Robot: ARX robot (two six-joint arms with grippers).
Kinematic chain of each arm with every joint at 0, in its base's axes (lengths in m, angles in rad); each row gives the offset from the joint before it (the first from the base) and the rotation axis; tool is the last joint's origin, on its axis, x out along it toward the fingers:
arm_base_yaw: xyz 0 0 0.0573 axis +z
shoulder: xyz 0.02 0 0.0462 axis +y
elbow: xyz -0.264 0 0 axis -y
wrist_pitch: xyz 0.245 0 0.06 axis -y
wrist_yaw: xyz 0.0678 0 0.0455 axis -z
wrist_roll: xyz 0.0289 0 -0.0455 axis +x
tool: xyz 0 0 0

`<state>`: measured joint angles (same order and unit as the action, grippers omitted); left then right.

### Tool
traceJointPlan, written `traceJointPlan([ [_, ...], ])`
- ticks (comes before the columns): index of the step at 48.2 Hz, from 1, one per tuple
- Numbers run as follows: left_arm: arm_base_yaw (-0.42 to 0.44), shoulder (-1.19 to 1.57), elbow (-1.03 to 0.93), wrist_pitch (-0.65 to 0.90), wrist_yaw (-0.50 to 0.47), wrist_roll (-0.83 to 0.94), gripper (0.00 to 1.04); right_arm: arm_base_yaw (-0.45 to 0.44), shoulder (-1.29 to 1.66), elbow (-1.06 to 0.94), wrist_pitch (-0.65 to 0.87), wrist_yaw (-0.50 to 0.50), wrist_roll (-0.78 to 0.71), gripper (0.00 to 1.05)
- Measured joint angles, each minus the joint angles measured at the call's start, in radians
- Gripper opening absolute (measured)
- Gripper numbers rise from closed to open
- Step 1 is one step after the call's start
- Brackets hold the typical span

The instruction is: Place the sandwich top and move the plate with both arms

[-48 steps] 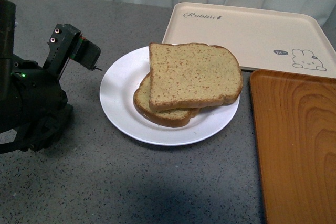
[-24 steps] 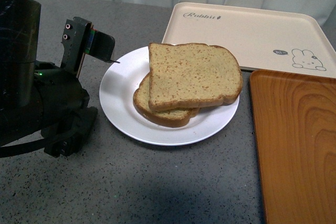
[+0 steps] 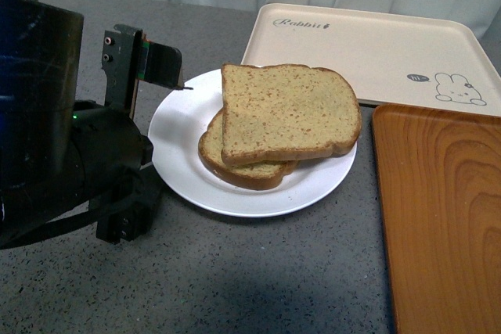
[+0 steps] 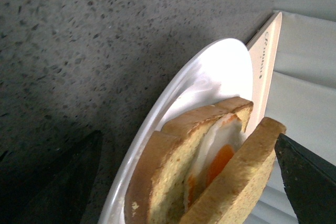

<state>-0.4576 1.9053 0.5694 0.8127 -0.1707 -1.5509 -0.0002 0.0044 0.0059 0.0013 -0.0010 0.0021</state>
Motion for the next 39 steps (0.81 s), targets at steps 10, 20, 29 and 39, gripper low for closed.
traceJointPlan([
  [10,-0.024,0.010,-0.018,0.000,-0.014,-0.027,0.98,0.000,0.000,0.000,0.000,0.000,0.000,0.96],
  [20,-0.027,0.011,-0.018,0.000,-0.023,-0.032,0.93,0.000,0.000,0.000,0.000,0.000,0.000,0.96],
  [29,-0.021,0.016,-0.020,0.019,-0.037,-0.033,0.57,0.000,0.000,0.000,0.000,0.000,0.000,0.96],
  [39,-0.005,0.017,-0.027,0.060,-0.036,-0.037,0.16,0.000,0.000,0.000,0.000,0.000,0.000,0.96],
])
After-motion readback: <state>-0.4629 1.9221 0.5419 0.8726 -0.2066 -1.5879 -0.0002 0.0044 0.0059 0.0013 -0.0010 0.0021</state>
